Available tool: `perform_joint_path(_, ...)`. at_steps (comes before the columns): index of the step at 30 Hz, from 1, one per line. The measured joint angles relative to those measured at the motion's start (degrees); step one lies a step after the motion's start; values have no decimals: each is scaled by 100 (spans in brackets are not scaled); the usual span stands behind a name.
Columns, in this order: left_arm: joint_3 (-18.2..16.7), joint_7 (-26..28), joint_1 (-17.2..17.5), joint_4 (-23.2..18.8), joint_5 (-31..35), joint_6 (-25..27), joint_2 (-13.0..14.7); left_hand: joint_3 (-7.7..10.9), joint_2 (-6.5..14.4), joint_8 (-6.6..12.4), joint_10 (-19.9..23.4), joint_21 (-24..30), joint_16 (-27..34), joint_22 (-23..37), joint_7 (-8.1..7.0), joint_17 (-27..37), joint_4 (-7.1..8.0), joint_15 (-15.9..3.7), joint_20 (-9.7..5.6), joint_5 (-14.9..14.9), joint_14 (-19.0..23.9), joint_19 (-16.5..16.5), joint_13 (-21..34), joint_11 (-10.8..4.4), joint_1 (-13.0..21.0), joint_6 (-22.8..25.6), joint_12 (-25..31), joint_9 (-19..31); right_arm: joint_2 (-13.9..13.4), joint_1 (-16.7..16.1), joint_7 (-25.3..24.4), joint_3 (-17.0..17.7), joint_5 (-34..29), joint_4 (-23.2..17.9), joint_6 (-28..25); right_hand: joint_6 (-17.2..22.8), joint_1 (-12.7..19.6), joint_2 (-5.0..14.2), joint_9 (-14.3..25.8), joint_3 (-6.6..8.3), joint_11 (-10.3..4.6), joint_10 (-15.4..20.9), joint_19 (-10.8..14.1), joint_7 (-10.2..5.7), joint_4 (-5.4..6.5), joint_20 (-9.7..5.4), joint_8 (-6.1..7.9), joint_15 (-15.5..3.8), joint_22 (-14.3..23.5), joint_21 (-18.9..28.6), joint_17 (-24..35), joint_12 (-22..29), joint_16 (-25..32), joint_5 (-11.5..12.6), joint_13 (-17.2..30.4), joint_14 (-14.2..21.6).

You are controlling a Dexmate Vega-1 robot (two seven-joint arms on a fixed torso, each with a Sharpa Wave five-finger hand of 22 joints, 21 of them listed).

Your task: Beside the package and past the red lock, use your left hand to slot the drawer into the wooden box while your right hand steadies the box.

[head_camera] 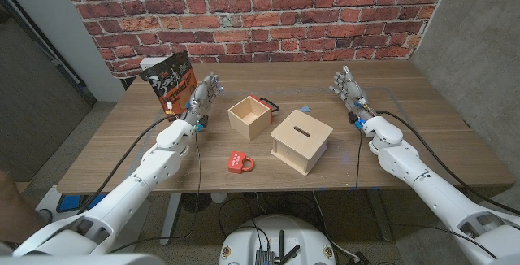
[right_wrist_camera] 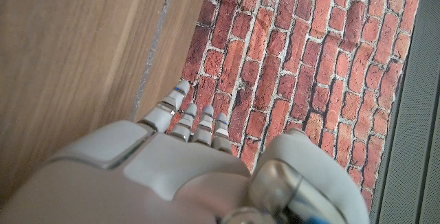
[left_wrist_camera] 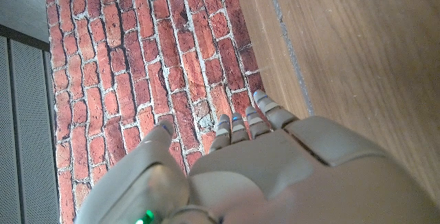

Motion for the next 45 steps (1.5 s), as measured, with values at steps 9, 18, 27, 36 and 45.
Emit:
perform_joint_path(9, -58, 218, 86, -293, 90, 134, 164, 32, 0, 0, 0, 0, 0, 0, 0, 0, -31, 0, 8, 0, 0, 8, 0, 0, 0, 0, 0, 0, -50, 135, 4, -61, -178, 96, 26, 8, 14, 14, 0, 0, 0, 0, -2, -8, 0, -2, 0, -31, 0, 0, -28, 0, 0, 43, 0, 31)
perform_joint_path(18, -108, 339, 121, -574, 130, 316, 360, 86, 0, 0, 0, 0, 0, 0, -20, -1, -86, 30, 8, 0, 31, 8, -1, 0, 0, 20, 0, -1, -78, 188, -121, -103, -284, 89, 1, 8, 14, 14, -17, 0, 0, -1, -53, -8, 0, -53, -1, -61, -11, 0, -70, 0, 0, 43, -17, 1)
perform_joint_path(27, -100, 339, 33, -732, 232, 529, 567, 243, -37, 66, 250, 44, 21, -1, -97, -17, -452, -95, -11, 0, 339, 193, -3, -128, 234, 302, 60, -1, -51, 187, -191, -136, -321, 78, -26, 8, 14, 14, -17, 24, -31, 31, -84, -8, -23, -83, 21, -84, -16, 0, -98, 0, 44, 88, -17, 24)
perform_joint_path(36, -19, 210, -100, -837, 504, 619, 739, 380, -166, 66, 380, 44, 21, -1, -193, -17, -892, -199, -22, -45, 444, 242, -16, -219, 513, 459, 60, -2, -55, 130, -228, -147, -330, 47, -68, 8, -21, 46, -16, 46, -31, 30, -84, -8, -46, -83, 21, -102, -16, 0, -143, 0, 44, 88, -16, 43)
perform_joint_path(45, 68, 158, -228, -1015, 795, 746, 920, 535, -206, 66, 576, 29, 21, -2, -254, -16, -1364, -289, -21, -45, 596, 331, 0, -309, 907, 581, 60, -2, -53, 115, -226, -149, -331, 93, -51, 8, -49, 14, -16, 69, -31, 30, -84, -8, -69, -83, 43, -102, -16, 12, -170, 44, 44, 88, -16, 43)
